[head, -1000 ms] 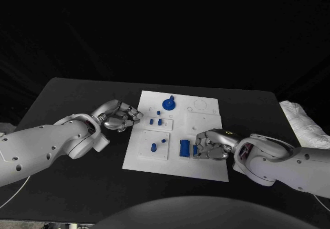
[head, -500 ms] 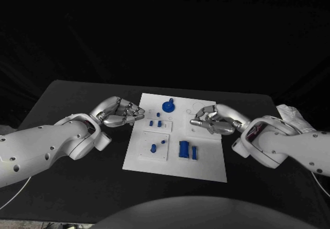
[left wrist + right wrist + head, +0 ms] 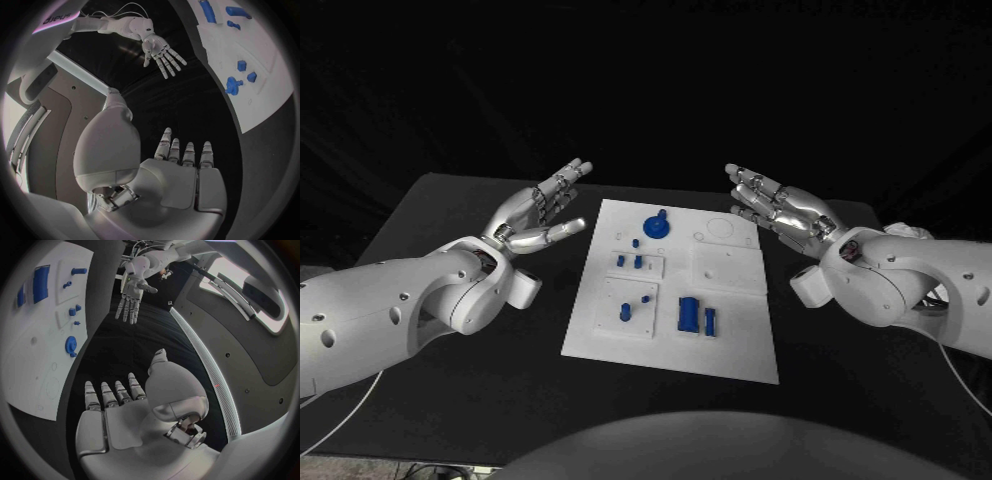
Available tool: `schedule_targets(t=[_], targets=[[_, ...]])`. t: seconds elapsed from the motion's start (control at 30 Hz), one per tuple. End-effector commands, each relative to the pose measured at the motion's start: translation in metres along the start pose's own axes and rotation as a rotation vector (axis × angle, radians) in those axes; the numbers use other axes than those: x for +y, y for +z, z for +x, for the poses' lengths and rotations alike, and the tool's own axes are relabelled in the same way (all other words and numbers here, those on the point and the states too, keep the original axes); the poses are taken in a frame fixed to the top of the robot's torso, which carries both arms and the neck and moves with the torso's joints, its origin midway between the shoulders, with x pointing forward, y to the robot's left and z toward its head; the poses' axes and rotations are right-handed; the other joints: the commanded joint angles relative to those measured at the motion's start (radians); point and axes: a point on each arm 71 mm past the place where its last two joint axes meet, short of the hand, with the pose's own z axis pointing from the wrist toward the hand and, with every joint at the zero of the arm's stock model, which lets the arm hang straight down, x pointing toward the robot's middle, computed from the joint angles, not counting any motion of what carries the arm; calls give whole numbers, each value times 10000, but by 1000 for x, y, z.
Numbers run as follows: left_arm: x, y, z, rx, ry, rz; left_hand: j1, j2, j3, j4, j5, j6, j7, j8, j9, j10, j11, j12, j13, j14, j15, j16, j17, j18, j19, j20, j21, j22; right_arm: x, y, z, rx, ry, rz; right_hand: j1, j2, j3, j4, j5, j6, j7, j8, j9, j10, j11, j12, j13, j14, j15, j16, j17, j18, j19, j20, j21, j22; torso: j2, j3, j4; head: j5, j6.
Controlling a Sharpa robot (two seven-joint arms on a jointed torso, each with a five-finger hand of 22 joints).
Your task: Assemble the parts on the task board
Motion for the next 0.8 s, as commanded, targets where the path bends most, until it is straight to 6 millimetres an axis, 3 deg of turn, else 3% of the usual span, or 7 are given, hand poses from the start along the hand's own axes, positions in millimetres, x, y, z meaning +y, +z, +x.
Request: schedule_targets(t=[0.03, 0.1, 0.17, 0.2, 0.23, 0.33, 0.8], targets=[[-2, 0, -1, -247, -1124, 213, -59, -24, 1, 18, -37, -10, -35, 0, 14, -1, -39, -44, -12, -44, -506, -35, -11, -120, -83, -6, -44, -99, 2, 1, 1, 378, 1489, -447, 186, 93, -177, 7, 26, 134, 94, 50, -336, -12, -13, -37, -119, 22, -47, -28, -19, 326, 4, -107, -36, -24, -3, 18, 18, -30, 2], [0, -1, -2, -142, -272, -20, -3730, 943, 1057, -1090, -657, -1319, 470, -364, -362, -270, 659, -987, -476, -44, 342, -35, -11, -771, -53, -481, -93, -961, -1, 1, -1, 12, 384, -32, -3551, -421, 952, -1058, -719, -712, 569, -690, -804, -37, 92, -149, -364, 22, -1070, -28, -19, -284, 4, -941, -36, -24, 2, 10, 3, 1, 5], [0, 0, -1, -201, -291, -23, -5389, 1278, 1501, -1534, -657, -1855, 1294, -364, -362, -270, 910, -987, -476, -44, 342, -35, -11, -771, -53, -1338, -93, -961, -1, 2, -1, -31, 390, -47, -5204, -676, 1387, -1493, -719, -1034, 1371, -690, -1621, -37, 92, -149, -364, 22, -1070, -28, -19, -514, 4, -1289, -36, -24, -2, 15, -9, 9, 32], [0, 0, -1, -268, -312, -26, -6391, 1591, 1746, -1779, -657, -2155, 1294, -364, -362, -270, 1069, -987, -476, -44, 342, -35, -11, -771, -53, -1338, -93, -961, 0, 3, 0, -81, 396, -64, -6125, -855, 1628, -1733, -719, -1222, 1371, -690, -1621, -37, 92, -149, -364, 22, -1070, -28, -19, -1339, 4, -1479, -36, -24, -6, 20, -21, 17, 62], [0, 1, -1, -356, -340, -31, -7208, 1848, 1951, -1983, -657, -2385, 1294, -364, -362, -270, 1863, -987, -476, -44, 342, -35, -11, -771, -53, -1338, -93, -961, 0, 5, 0, -146, 405, -85, -6894, -1657, 1834, -1940, -719, -1366, 1371, -690, -1621, -37, 92, -149, -364, 22, -1070, -28, -19, -1339, 4, -1639, -36, -24, -12, 27, -38, 28, 101], [-1, 4, 1, -832, -496, -68, -9004, 3081, 2907, -3017, -657, -3584, 1294, -364, -362, -270, 1863, -987, -476, -44, 342, -35, -11, -771, -53, -1338, -93, -961, 1, 13, 3, -501, 459, -196, -8596, -1657, 2866, -2869, -719, -2101, 1371, -690, -1621, -37, 92, -149, -364, 22, -1070, -28, -19, -1339, 4, -2413, -36, -24, -45, 65, -129, 87, 316], [-6, 19, 14, -4603, -1941, -1128, -11072, 3081, 2907, -3017, -657, -3584, 1294, -364, -362, -270, 1863, -987, -476, -44, 342, -35, -11, -771, -53, -1338, -93, -961, 7, 71, 37, -3680, 1234, -596, -10540, -1657, 2866, -2869, -719, -2101, 1371, -690, -1621, -37, 92, -149, -364, 22, -1070, -28, -19, -1339, 4, -2413, -36, -24, -329, 398, -928, 605, 2208]])
